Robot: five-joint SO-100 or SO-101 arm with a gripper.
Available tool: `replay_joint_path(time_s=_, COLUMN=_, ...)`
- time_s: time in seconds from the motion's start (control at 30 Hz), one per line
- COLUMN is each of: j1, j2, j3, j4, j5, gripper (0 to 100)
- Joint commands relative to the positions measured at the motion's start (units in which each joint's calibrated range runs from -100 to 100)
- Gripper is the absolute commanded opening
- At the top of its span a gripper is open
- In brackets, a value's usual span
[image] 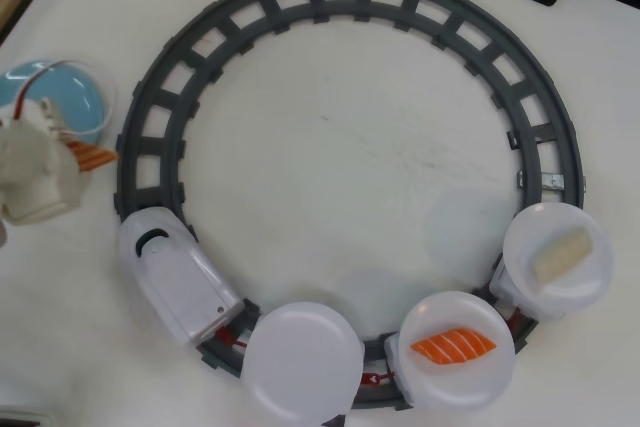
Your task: Pick up the sushi from the Shinkansen and put it on the blue dish
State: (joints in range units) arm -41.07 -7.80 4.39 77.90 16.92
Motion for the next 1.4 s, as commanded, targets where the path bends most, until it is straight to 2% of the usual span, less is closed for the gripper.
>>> replay_joint_path(time_s=0.0, j1=-2.42, j2=-2.19, j3=1.65, j4=-5.16, j5=-0.91, gripper=7)
replay_joint_path(time_s=0.27, j1=-2.94, j2=6.85, j3=-0.87, j4=-9.15, j5=-2.32, gripper=7)
replay_joint_path(time_s=0.73, j1=-12.19, j2=24.77, j3=-26.03, j4=-1.00, j5=-5.93, gripper=7)
replay_joint_path(time_s=1.37, j1=-13.59, j2=36.21, j3=-26.93, j4=-7.28, j5=-5.46, gripper=8)
